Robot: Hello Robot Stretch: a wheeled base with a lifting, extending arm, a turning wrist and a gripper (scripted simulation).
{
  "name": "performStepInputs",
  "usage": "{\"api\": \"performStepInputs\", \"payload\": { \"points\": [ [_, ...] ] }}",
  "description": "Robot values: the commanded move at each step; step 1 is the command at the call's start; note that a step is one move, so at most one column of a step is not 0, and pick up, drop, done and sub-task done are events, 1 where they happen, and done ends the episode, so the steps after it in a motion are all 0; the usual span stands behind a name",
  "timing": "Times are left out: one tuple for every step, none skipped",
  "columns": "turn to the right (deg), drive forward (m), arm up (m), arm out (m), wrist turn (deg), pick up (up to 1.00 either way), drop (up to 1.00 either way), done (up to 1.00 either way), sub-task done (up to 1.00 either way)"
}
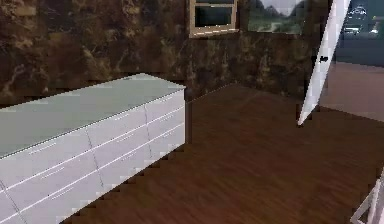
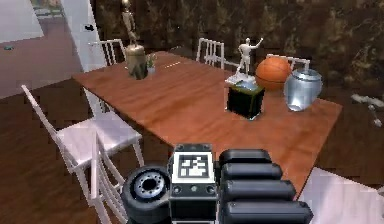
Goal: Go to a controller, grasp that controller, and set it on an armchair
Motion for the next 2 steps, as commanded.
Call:
{"api": "performStepInputs", "payload": {
  "points": [
    [0.0, 0.30, 0.00, 0.00, 0.0, 0.00, 0.00, 0.00, 0.00],
    [39.0, 0.00, 0.00, 0.00, 0.0, 0.00, 0.00, 0.00, 0.00]
  ]
}}
